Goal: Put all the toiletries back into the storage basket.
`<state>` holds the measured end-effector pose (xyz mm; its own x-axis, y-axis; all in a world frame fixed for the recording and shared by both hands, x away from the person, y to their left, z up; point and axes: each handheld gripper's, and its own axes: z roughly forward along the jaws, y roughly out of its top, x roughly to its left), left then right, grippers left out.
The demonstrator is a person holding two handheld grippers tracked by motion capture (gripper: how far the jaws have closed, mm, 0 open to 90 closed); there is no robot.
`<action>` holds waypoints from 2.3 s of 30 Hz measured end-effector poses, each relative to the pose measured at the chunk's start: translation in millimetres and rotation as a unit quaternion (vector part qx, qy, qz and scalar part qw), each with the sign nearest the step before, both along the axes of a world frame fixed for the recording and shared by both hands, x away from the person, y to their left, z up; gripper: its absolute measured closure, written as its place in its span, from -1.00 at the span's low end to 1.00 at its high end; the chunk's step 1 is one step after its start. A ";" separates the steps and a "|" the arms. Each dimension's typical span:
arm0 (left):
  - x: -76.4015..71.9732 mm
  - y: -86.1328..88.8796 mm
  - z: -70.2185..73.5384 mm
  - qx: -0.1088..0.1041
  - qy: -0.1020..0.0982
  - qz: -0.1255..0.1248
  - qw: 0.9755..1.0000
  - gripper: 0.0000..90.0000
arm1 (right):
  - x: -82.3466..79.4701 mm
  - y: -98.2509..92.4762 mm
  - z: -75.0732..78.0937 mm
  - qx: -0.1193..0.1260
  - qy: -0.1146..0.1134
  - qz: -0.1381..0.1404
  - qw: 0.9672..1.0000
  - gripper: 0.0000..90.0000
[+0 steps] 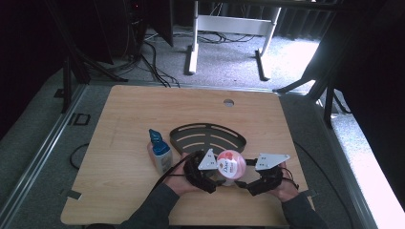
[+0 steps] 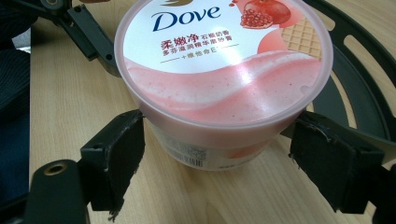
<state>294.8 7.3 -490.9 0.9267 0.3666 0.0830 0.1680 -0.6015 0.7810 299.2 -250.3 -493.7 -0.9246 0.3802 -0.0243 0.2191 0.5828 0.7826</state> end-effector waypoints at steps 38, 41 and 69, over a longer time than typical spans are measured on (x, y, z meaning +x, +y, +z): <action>23.4 -9.4 9.7 -0.006 -0.005 0.010 1.000 -0.57 | 25.5 -7.9 11.8 -0.003 -0.004 -0.002 1.000 -0.63; 25.3 -9.8 10.8 -0.007 -0.007 0.015 1.000 -0.57 | 29.2 -8.0 13.2 -0.002 -0.004 -0.001 1.000 -0.64; 47.3 -10.2 9.8 -0.013 -0.021 0.052 0.998 -0.57 | 62.6 0.3 20.3 -0.027 -0.009 0.001 1.000 -0.65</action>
